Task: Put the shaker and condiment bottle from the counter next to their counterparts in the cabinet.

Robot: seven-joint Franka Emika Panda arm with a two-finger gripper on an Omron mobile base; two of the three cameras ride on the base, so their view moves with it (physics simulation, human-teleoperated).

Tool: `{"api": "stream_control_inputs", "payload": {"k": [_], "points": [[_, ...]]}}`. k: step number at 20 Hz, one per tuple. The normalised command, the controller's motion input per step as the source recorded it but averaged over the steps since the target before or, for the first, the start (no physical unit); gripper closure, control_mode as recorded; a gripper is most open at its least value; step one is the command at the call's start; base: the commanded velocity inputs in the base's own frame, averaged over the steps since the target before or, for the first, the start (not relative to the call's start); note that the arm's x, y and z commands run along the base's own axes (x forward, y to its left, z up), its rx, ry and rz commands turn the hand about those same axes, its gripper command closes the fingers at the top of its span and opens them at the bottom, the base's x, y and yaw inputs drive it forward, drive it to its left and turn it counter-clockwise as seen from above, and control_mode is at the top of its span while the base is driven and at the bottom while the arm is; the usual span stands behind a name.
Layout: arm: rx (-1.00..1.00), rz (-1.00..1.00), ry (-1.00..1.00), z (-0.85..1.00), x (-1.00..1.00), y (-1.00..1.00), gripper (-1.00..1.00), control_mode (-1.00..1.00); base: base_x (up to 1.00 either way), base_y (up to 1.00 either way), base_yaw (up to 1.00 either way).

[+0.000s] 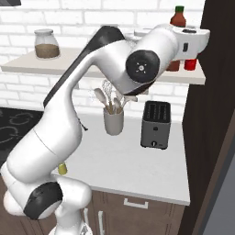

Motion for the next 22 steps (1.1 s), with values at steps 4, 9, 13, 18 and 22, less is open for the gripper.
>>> {"api": "stream_control_inputs", "payload": {"k": [4,9,13,18,22], "points": [[0.0,-0.32,-0.04,-0.49,-1.0,1.0,-1.0,-1.0,0.0,0.0,0.0],[0.0,-0.47,0.0,-0.61,-1.0,0.88,-1.0,-1.0,0.0,0.0,0.0],[0.0,-0.53,-0.03,-0.65,-1.0,0.79,-1.0,-1.0,0.0,0.0,0.0],[0.09,-0.23,0.0,-0.47,-1.0,0.93,-1.0,-1.0,0.0,0.0,0.0],[0.14,-0.02,0.07,-0.33,-1.0,0.99,-1.0,-1.0,0.0,0.0,0.0]]}}
